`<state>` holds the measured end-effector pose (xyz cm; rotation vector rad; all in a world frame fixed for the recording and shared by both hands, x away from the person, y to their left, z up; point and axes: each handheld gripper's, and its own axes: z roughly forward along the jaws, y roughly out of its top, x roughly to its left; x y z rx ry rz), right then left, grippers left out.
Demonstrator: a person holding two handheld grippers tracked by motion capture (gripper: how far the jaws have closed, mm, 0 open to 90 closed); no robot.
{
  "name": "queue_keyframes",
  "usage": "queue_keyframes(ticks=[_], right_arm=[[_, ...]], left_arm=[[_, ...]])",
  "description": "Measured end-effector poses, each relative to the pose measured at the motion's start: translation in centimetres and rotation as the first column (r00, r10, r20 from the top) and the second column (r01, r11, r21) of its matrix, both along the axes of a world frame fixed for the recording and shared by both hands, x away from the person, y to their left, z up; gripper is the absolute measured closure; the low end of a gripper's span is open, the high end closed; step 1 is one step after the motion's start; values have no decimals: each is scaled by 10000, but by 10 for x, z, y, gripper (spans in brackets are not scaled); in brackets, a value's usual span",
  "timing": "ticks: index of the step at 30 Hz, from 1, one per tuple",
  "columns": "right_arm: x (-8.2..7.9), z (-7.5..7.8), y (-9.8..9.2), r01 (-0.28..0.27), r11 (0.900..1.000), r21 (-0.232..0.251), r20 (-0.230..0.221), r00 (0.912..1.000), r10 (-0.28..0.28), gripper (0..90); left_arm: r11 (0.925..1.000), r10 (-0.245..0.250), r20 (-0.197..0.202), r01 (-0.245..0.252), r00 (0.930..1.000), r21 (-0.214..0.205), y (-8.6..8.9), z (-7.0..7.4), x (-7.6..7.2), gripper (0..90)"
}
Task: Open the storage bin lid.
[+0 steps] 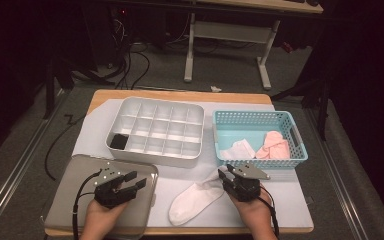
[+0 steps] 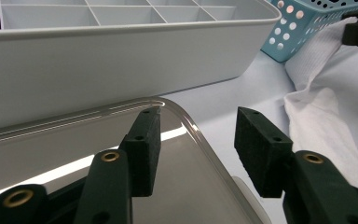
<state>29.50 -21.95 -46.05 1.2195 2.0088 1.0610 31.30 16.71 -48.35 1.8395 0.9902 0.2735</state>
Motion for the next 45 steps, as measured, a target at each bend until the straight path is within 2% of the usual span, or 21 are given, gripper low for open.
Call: queue_keyframes(ticks=[3,7,10,13,15,17,18,19,20,21,25,27,28,29,30,31,36,37,39,40,45], right_arm=[[-9,8,1,-236,9996,125,463,9987,230,574],[-17,15,1,-297,9992,277,630,9976,279,571],[-26,11,-1,-322,9991,288,385,9988,311,611],[-32,-8,-8,-216,9997,140,-384,9990,221,717],[-34,-12,-10,-136,9999,105,-547,9984,142,721],[-38,-21,-15,16,10000,80,-735,9973,-10,704],[-41,-27,-23,464,9988,143,-951,9945,-448,629],[-41,-27,-23,464,9988,143,-951,9945,-448,629],[-39,-33,-33,968,9949,296,-1291,9873,-922,532],[-36,-36,-37,1102,9937,223,-1492,9832,-1056,520],[-24,-47,-39,971,9952,-126,-1810,9786,-978,531],[-20,-49,-36,1026,9941,-361,-1635,9807,-1071,681],[-20,-49,-36,1026,9941,-361,-1635,9807,-1071,681],[-18,-49,-36,1068,9938,-321,-1658,9799,-1107,793],[-18,-48,-35,1082,9937,-287,-1693,9792,-1115,817],[-19,-44,-33,982,9949,-247,-1436,9845,-1008,825],[-25,-27,-23,720,9974,30,-835,9939,-715,810],[-25,-18,-15,518,9986,77,-550,9972,-513,799],[-24,-15,-9,393,9992,73,-406,9984,-389,793],[-18,-9,2,49,10000,24,-232,9997,-49,789],[-2,-10,26,-539,9985,-119,-323,9980,535,781]], left_arm=[[10000,-61,-8,61,10000,44,-1,-1,0,511],[9999,-107,0,107,9999,57,-3,0,-1,511],[9999,-105,10,105,9999,45,-3,0,0,511],[9998,-148,-54,148,9999,108,-4,-2,0,510],[9998,-152,-47,152,9999,112,-4,-2,0,510],[9998,-159,-51,160,9999,108,-4,-2,-1,510],[9998,-148,-55,148,9999,100,-4,-2,0,510],[9998,-153,-59,154,9999,93,-4,-2,0,510],[9997,-188,-77,190,9998,136,-5,-3,0,510],[9997,-203,-100,204,9997,144,-5,-3,0,510],[9996,-231,-89,232,9997,163,-6,-3,0,509],[9997,-191,-83,192,9998,128,-5,-2,0,509],[9997,-191,-83,192,9998,128,-5,-2,0,509],[9998,-176,-75,177,9998,122,-5,-2,0,509],[9998,-162,-93,163,9998,113,-4,-2,0,509],[9998,-150,-99,151,9998,97,-4,-2,0,509],[9997,-205,-98,206,9997,133,-4,-2,0,509],[9996,-223,-92,224,9997,148,-5,-2,0,509],[9996,-231,-76,232,9997,145,-4,-2,-1,509],[9996,-226,-71,227,9997,137,-4,-1,-1,509],[9998,-184,-108,185,9998,111,-3,-2,-1,509]])
